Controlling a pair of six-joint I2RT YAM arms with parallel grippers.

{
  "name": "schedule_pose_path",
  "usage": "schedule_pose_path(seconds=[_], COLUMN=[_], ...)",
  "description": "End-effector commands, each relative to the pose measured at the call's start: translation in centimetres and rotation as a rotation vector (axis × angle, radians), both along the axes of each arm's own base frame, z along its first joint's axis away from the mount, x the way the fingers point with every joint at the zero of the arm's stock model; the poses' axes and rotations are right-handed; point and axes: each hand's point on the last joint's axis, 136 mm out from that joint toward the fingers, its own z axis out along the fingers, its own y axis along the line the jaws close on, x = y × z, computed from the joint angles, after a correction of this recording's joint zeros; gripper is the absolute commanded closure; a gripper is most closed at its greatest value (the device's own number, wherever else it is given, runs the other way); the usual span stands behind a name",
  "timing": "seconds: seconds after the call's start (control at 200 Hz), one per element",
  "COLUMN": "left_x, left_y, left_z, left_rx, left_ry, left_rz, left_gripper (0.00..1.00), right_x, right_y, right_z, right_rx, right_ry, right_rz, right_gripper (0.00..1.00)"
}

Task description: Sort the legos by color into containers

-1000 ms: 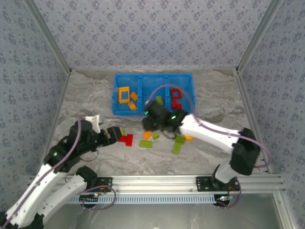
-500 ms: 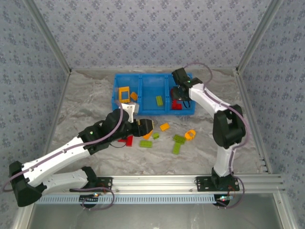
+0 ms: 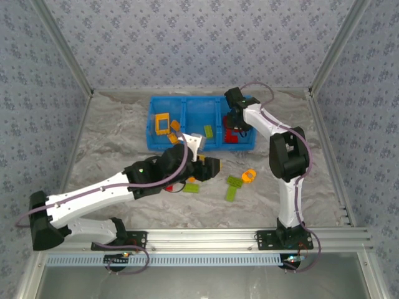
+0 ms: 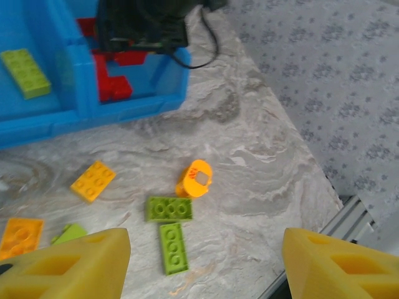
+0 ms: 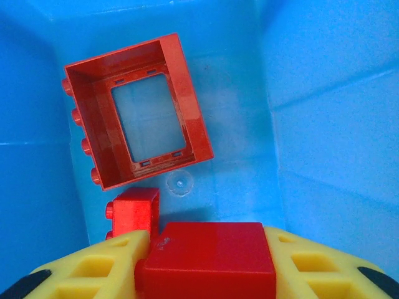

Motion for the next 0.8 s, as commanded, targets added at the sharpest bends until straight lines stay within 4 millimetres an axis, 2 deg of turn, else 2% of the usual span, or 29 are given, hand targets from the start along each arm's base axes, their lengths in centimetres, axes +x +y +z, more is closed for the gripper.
schedule_pose_path(seconds=[0.0,0.25,0.375,0.495,0.62,0.7,0.799], left_x=[0.2,-0.3,-0.4,-0.6,-0.4,-0.3,0.0], left_y=[-0.6,-2.4,-2.3,-1.7,-0.5,0.3,1.8], left_z=[1.8,1.6,1.3,1.4,1.6,1.4,0.6], left_rx=[0.096,0.224,0.231,0.222,0.224,0.232,0.245], left_ry=[-0.129,-0.217,-0.212,-0.205,-0.209,-0.201,-0.16], left_rz=[0.045,0.074,0.075,0.08,0.114,0.136,0.184], left_gripper=[0.33,0.33,0.33,0.33,0.33,0.33,0.33], right_x=[-0.4,-0.3,-0.2,-0.2,0.0,-0.1,-0.7], right_y=[-0.3,0.1,0.2,0.3,0.5,0.6,0.8], right_z=[-0.8,-1.3,-0.8,-0.1,2.1,4.5,8.7], right_rx=[0.016,0.06,0.063,0.069,0.082,0.094,0.1], right_ry=[0.045,0.067,0.062,0.052,0.003,-0.049,-0.151], right_rz=[-0.001,0.014,0.023,0.031,0.045,0.053,0.073], right_gripper=[0.6,0.55,0.46,0.42,0.41,0.43,0.44])
